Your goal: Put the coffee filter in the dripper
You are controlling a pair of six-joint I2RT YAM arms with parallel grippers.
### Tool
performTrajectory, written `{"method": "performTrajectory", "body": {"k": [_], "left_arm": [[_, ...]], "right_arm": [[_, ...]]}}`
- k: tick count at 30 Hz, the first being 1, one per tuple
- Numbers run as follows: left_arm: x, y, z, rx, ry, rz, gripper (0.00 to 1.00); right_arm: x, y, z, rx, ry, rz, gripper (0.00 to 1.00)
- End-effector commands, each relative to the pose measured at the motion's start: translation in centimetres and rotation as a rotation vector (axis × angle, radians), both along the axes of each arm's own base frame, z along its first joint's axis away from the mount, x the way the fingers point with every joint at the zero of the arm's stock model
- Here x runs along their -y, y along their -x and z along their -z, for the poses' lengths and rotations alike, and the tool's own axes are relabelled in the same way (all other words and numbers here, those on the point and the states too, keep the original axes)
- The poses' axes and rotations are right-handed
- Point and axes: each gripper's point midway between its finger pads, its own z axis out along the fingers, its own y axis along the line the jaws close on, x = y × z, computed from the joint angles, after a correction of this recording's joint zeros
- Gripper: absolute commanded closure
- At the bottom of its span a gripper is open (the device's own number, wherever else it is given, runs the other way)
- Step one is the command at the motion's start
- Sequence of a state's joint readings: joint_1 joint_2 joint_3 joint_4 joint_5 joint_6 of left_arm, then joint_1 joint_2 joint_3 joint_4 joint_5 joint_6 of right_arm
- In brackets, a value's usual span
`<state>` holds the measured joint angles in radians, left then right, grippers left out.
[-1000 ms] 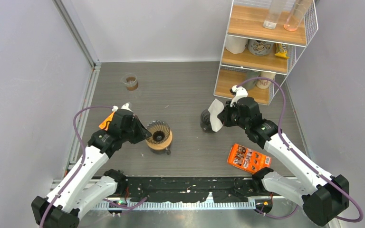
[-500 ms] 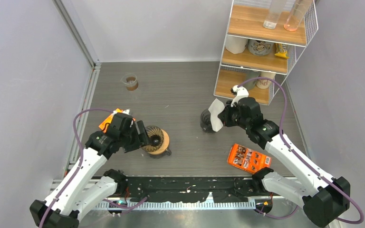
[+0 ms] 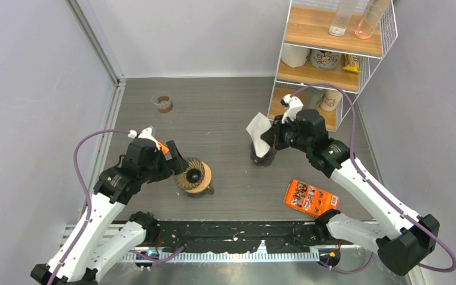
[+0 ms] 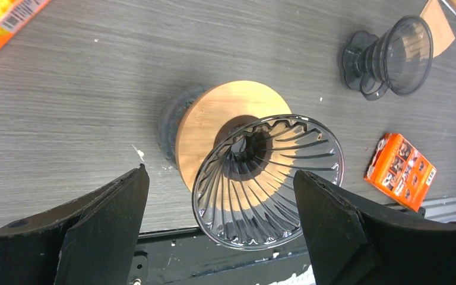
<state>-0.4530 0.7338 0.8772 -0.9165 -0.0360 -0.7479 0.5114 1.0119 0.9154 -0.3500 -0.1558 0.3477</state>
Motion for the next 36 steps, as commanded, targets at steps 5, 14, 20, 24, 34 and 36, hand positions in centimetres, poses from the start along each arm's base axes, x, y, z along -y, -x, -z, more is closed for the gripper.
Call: {"method": "performTrajectory", "body": {"k": [5,14,20,24,34,36], "left_arm": [[-7.1,-0.2,-4.2,0.183,-0.174,-0.288,0.00],[-9.4,1.8,-5.8,0.298,-0.162,-0.343,0.00],[-10.0,2.4,-5.6,0.308,-0.172,-0.345,0.00],[-9.3,2.3,-5.5,0.312,-0.155,-0.310,0.01],[-5.1,1.9,-6.3,0.361,-0.027,-0.113,0.00],[-3.7,1.9,-6.8,0.378,0.012,-0.041,0.00]], "right_arm": [[-9.3,5.3,-6.4,0.083,0.060,-0.404,0.95],[-16.4,10.0,-5.0,0.000,0.296,-0.584,0.95],[-17.7,10.2,-2.9,-0.021,0.507,-0.489,0.95],[-19.2,9.8,-1.8,-0.043,0.548,-0.472,0.95],[-21.0,8.7,1.1,-0.095,0.647,-0.427,0.95],[-21.4,8.6,1.3,-0.098,0.641,-0.430,0.93]]}}
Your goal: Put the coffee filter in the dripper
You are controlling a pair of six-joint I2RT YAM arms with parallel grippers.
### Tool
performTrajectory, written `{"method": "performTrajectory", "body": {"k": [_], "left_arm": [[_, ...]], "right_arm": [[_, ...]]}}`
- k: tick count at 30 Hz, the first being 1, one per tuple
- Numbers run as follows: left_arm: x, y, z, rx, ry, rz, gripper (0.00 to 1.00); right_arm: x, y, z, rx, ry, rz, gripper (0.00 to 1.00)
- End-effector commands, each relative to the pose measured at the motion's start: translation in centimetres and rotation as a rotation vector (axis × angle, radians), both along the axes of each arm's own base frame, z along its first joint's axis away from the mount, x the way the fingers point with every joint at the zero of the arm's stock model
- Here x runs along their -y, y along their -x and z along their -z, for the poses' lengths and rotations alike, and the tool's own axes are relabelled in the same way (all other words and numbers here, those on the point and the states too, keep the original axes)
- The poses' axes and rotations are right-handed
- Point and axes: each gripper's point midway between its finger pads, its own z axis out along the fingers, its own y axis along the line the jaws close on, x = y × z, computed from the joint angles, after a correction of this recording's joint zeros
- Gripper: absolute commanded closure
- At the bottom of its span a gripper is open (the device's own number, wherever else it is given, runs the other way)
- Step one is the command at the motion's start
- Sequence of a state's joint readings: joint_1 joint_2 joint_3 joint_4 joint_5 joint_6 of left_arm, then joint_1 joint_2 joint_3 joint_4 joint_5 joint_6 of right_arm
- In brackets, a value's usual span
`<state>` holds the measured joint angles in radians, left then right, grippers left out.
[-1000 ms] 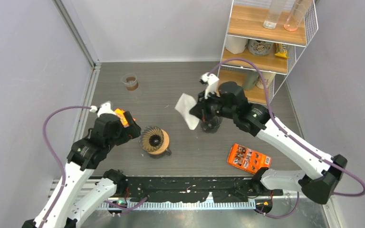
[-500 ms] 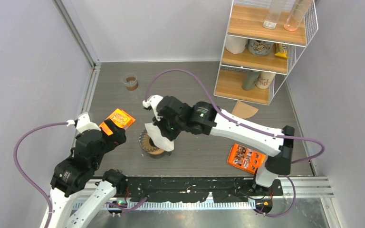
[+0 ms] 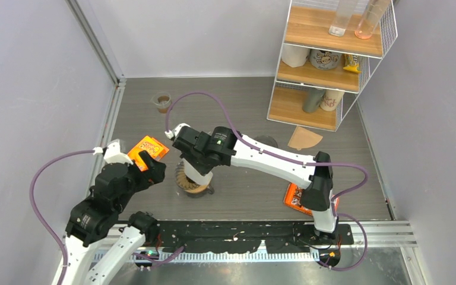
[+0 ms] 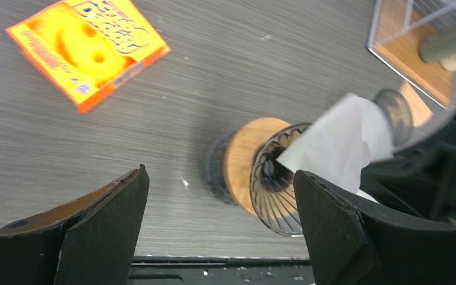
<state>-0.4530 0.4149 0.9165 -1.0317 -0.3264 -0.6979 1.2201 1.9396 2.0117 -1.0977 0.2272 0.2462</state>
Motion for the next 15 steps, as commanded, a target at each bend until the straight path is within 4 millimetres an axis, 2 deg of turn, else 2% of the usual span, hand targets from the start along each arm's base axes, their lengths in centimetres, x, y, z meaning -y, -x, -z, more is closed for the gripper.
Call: {"method": "performTrajectory", "body": {"k": [1,7,10,15], "left_arm": [[3.9,-0.6,-2.0,0.081,0.083,0.198,0.00],[4.2,-0.6,-2.3,0.085,0.097,0.210,0.00],[4.1,-0.6,-2.1,0.078,0.091,0.204,0.01],[4.5,-0.7,-2.1,0.070,0.091,0.225,0.00]], "right_arm": [[-0.5,-0.2,-1.4,0.015,-0.031,0.022,0.90],[-1.2,-0.1,-1.1,0.000,-0.049,0.011,0.81],[-1.1,0.1,-2.0,0.007,-0.076,0.004,0.74],[-1.5,0.4,-3.9,0.019,-0.154,-0.022,0.69]]}}
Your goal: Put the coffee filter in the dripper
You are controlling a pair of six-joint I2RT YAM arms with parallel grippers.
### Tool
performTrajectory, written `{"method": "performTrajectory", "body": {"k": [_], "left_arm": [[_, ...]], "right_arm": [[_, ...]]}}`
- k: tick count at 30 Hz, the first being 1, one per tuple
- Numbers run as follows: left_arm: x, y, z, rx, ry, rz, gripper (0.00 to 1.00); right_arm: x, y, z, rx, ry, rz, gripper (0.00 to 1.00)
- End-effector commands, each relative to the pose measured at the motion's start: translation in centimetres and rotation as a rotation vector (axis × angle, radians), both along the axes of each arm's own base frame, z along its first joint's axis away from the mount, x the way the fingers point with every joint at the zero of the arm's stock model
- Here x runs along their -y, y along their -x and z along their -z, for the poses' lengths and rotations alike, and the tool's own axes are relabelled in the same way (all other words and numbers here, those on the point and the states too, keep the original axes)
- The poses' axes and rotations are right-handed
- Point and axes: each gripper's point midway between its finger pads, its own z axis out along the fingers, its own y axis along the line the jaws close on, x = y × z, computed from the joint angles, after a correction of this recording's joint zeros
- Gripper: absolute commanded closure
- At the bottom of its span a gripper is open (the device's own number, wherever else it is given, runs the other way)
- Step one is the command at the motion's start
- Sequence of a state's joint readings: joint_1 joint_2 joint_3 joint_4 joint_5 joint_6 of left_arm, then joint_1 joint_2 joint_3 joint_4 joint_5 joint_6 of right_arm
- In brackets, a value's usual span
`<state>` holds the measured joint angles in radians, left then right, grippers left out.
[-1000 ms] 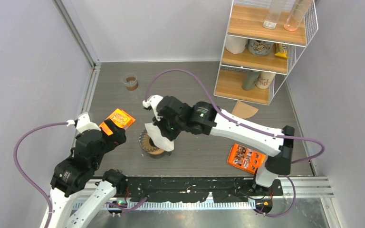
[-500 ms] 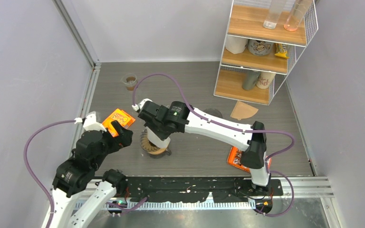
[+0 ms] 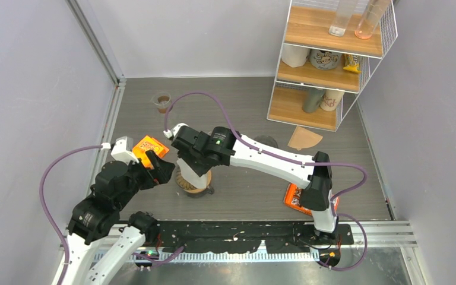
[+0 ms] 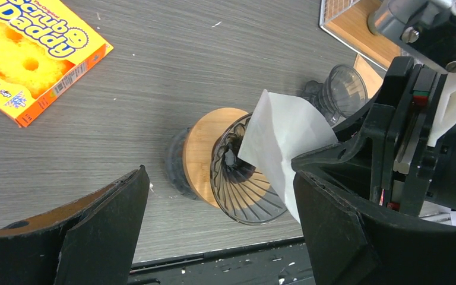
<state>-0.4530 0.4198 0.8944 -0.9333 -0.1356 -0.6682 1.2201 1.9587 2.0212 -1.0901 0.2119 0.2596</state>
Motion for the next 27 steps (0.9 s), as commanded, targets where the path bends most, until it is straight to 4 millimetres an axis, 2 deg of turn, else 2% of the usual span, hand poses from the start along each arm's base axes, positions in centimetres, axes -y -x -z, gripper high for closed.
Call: {"method": "performTrajectory", "body": {"k": [1,7,12,17,18,21,22,23,24,25,26,27], "left_arm": [[1.0,-0.5,-1.2,0.041,0.007,0.055,0.00],[2.2,-0.1,-1.7,0.060,0.018,0.141,0.01],[2.1,0.0,-2.7,0.082,0.010,0.149,0.01],[3.1,0.2,-3.7,0.091,0.020,0.212,0.01],[3.4,0.3,-3.8,0.086,0.020,0.230,0.01],[4.1,0.8,-3.9,0.055,0.016,0.288,0.09],[4.3,1.1,-3.9,0.045,0.014,0.306,0.11],[4.6,1.3,-4.0,0.042,0.015,0.328,0.13],[4.9,1.5,-3.9,0.031,0.020,0.353,0.16],[5.1,1.6,-3.8,0.023,0.024,0.364,0.21],[5.3,1.5,-3.5,0.009,0.032,0.362,0.27],[5.5,1.3,-3.4,0.002,0.040,0.362,0.35]], "right_arm": [[-1.1,0.3,-4.6,0.037,-0.161,-0.029,0.67],[-1.6,0.5,-6.8,0.065,-0.266,-0.056,0.57],[-0.5,0.0,-8.3,0.116,-0.309,-0.028,0.48],[0.7,-0.8,-9.7,0.135,-0.369,0.012,0.46],[0.8,-1.2,-9.4,0.134,-0.378,0.021,0.45],[1.9,-1.6,-10.3,0.137,-0.434,0.047,0.45],[2.3,-2.2,-9.8,0.134,-0.440,0.063,0.45],[3.0,-2.2,-10.4,0.136,-0.466,0.076,0.45],[3.7,-3.1,-9.8,0.136,-0.473,0.105,0.45],[4.7,-3.2,-10.6,0.138,-0.511,0.133,0.45],[5.8,-4.4,-9.6,0.142,-0.519,0.181,0.45],[7.3,-4.5,-9.0,0.135,-0.536,0.229,0.46]]}}
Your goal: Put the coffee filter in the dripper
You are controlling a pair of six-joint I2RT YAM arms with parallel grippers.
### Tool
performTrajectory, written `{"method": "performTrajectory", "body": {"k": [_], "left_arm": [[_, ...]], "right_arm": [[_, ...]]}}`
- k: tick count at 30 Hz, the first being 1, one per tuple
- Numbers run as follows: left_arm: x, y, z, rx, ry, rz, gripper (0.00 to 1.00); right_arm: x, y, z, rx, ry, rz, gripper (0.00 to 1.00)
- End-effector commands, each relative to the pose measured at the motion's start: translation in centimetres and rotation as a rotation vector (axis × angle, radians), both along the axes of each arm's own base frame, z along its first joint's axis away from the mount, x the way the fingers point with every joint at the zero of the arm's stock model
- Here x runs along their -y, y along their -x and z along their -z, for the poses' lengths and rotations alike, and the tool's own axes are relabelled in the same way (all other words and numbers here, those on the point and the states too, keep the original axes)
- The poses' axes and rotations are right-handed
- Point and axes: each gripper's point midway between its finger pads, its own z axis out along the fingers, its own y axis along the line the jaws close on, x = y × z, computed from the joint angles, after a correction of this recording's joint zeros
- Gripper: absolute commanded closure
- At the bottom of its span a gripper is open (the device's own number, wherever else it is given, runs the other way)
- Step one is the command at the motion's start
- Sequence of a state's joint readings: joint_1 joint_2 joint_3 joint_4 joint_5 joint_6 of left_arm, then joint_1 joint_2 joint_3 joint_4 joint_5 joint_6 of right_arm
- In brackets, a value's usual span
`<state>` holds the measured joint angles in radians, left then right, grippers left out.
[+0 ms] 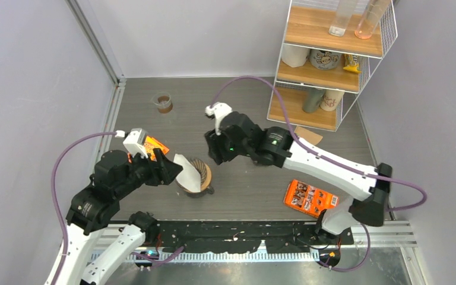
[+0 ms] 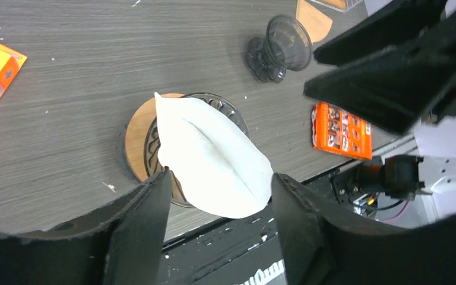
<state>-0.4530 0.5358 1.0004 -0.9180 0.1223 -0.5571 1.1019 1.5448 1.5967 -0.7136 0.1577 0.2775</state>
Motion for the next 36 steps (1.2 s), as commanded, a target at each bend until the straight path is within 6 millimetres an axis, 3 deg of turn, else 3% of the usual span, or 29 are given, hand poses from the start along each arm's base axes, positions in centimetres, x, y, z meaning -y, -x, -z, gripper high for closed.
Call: {"method": "performTrajectory", "body": {"k": [1,2,3,4,5,6,11,22,36], "left_arm": [[1.6,0.2,-0.6,-0.010,0.033,0.086,0.44],[2.0,0.1,-0.5,-0.022,0.038,0.098,0.51],[2.3,0.0,-0.3,-0.034,0.038,0.107,0.56],[2.5,-0.1,-0.1,-0.043,0.035,0.111,0.61],[2.7,-0.2,0.2,-0.053,0.028,0.111,0.63],[2.8,-0.4,0.5,-0.065,0.020,0.105,0.64],[2.7,-1.4,3.8,-0.178,-0.101,0.031,0.80],[3.5,-3.4,6.2,-0.245,-0.186,-0.043,0.84],[5.4,-4.2,8.0,-0.367,-0.159,-0.065,0.82]], "right_arm": [[4.4,-2.9,-3.8,0.039,-0.251,0.190,0.46],[5.6,-3.4,-2.1,0.031,-0.235,0.233,0.46],[7.2,-4.2,-3.3,0.055,-0.289,0.288,0.46],[8.5,-4.7,-2.0,0.062,-0.267,0.337,0.46],[10.0,-5.2,-2.8,0.090,-0.291,0.384,0.46],[11.6,-5.9,-1.8,0.106,-0.264,0.445,0.46],[16.8,-6.5,-0.8,0.163,-0.248,0.594,0.46],[20.7,-6.6,1.1,0.177,-0.207,0.678,0.45],[29.5,-5.9,5.3,0.370,-0.096,0.997,0.46]]}}
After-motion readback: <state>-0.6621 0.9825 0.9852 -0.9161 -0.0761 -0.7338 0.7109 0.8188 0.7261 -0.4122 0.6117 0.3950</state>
